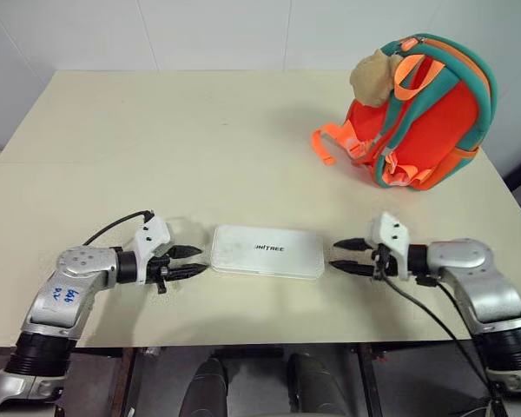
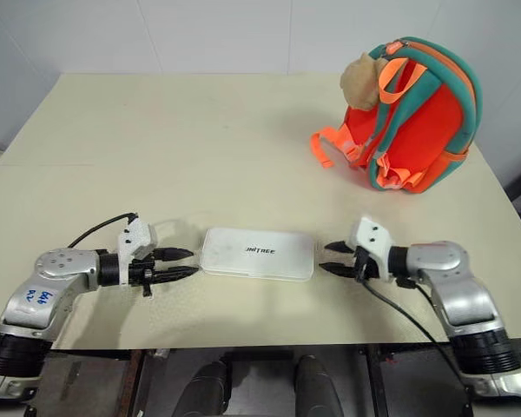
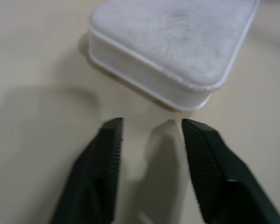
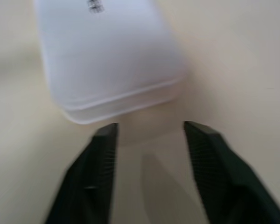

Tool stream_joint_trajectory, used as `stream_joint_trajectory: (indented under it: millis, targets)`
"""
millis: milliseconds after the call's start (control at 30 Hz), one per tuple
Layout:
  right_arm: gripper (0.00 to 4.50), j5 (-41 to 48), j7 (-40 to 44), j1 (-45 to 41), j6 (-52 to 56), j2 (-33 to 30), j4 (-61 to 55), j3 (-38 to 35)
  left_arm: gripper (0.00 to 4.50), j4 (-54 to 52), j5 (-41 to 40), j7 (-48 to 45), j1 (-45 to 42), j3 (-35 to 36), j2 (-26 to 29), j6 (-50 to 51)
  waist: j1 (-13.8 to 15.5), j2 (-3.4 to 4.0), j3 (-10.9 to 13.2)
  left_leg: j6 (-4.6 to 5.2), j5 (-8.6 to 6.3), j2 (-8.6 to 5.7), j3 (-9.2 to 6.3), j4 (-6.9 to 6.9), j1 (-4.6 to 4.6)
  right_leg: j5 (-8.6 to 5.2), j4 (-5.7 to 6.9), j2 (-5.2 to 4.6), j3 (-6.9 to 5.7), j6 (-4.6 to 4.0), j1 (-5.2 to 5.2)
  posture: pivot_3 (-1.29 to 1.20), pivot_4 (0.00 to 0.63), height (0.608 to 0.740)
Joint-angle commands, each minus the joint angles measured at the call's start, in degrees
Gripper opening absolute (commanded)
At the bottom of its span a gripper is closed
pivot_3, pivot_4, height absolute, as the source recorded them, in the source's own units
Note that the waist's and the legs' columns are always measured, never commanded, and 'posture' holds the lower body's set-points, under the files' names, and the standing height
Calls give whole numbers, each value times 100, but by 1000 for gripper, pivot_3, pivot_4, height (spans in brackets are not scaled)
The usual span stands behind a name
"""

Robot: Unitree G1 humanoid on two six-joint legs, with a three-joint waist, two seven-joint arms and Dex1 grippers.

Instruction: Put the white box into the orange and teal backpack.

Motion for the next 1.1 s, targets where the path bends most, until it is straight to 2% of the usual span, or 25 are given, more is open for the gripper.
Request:
stream_joint_trajectory:
  millis: [33,100,133,167,300,500,800,1100]
  targets:
    - [3685,794,90,-97,1023,-279,-461,-460,3457,252,-439,-415,-474,188,122,381,6,0,0,0,0,0,0,0,0,0,0,0,0,0,0,0,150,740]
    - [4327,1323,44,-147,1908,-415,-803,-617,4081,450,-687,-595,-820,227,126,740,15,0,0,0,0,0,-1,0,-2,0,1,0,0,1,0,0,150,740]
    - [4500,1474,-7,-151,2170,-450,-944,-633,4391,526,-773,-618,-959,235,125,941,13,0,0,0,0,0,-2,0,-4,1,2,0,0,2,-1,0,150,740]
    - [4500,1582,-68,-136,2354,-479,-1067,-652,4472,555,-836,-639,-1029,244,137,1081,12,0,0,1,0,0,-2,0,-4,1,3,0,0,2,-1,0,150,740]
    - [4500,2061,-467,-87,3485,-461,-1580,-482,4472,804,-1098,-1128,-1512,-205,367,2318,-25,0,0,6,-6,0,-1,0,-5,0,2,1,0,2,-3,0,150,740]
    - [4500,2012,-963,9,3917,-366,-1654,-4,4472,1116,-937,-944,-2066,-736,191,3150,-5,-1,1,9,-10,1,0,-1,-7,-3,1,2,0,1,-7,0,150,740]
    - [4500,1958,-1253,-242,3816,-122,-1371,272,4472,1073,-778,-745,-2124,-1132,-106,3282,2,-1,0,8,-10,1,0,0,-8,-3,0,2,0,2,-8,0,150,740]
    - [4500,1856,-1291,-321,3559,-29,-1224,486,4472,1037,-803,-556,-2048,-1202,-385,3429,18,-1,0,8,-10,0,0,2,-7,-2,-1,2,0,3,-3,0,150,740]
